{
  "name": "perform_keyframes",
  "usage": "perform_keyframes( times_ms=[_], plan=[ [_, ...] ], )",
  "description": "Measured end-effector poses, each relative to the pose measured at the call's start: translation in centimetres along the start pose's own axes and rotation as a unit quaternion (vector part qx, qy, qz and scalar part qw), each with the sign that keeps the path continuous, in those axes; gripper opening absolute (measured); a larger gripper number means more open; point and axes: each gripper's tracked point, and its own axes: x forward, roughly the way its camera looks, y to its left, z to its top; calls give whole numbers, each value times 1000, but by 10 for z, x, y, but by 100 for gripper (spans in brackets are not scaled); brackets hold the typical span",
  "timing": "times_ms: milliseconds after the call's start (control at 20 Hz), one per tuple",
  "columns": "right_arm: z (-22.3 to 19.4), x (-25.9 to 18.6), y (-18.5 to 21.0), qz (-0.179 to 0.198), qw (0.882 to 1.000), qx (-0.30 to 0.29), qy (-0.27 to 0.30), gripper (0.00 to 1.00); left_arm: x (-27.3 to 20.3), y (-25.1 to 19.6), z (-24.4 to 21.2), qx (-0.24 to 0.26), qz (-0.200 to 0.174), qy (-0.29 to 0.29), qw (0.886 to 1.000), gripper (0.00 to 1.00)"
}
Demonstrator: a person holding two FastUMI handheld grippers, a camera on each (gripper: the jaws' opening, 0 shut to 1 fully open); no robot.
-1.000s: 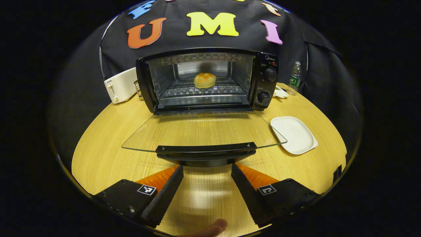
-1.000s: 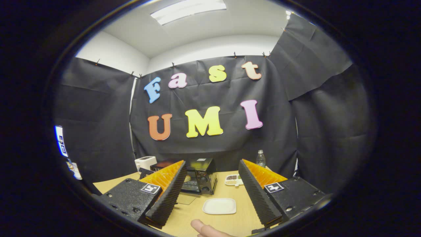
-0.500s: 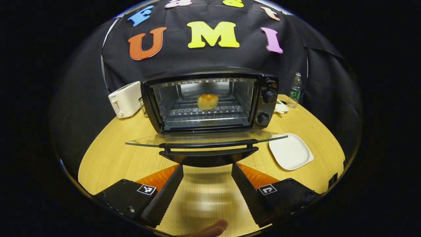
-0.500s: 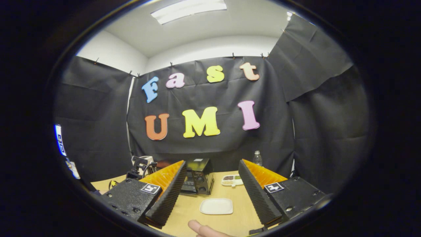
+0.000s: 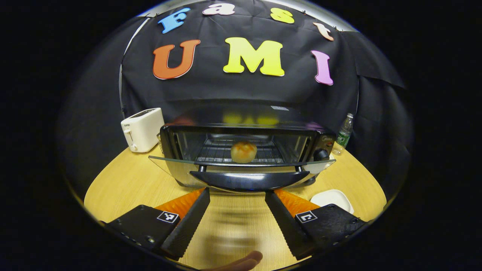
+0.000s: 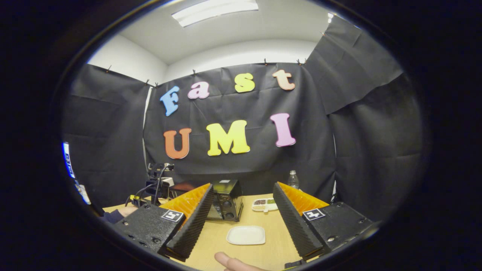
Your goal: Open the electric oven with the left hand, put the food in, and close the electric oven.
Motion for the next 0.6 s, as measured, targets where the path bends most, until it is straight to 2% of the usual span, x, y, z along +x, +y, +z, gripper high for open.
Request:
perform_keyframes(
  times_ms=[200, 300, 600],
  plan=[
    [4, -4, -7, -13, 1000, -9, -6, 96, -3, 0, 16, -1, -2, -12, 1000, 95],
    [8, -5, -7, -18, 1000, -10, -10, 96, -20, -4, 25, 2, -10, -27, 1000, 95],
    [15, -13, 6, -17, 1000, -13, -11, 96, -82, -3, 65, 25, 0, -95, 995, 94]
  ],
)
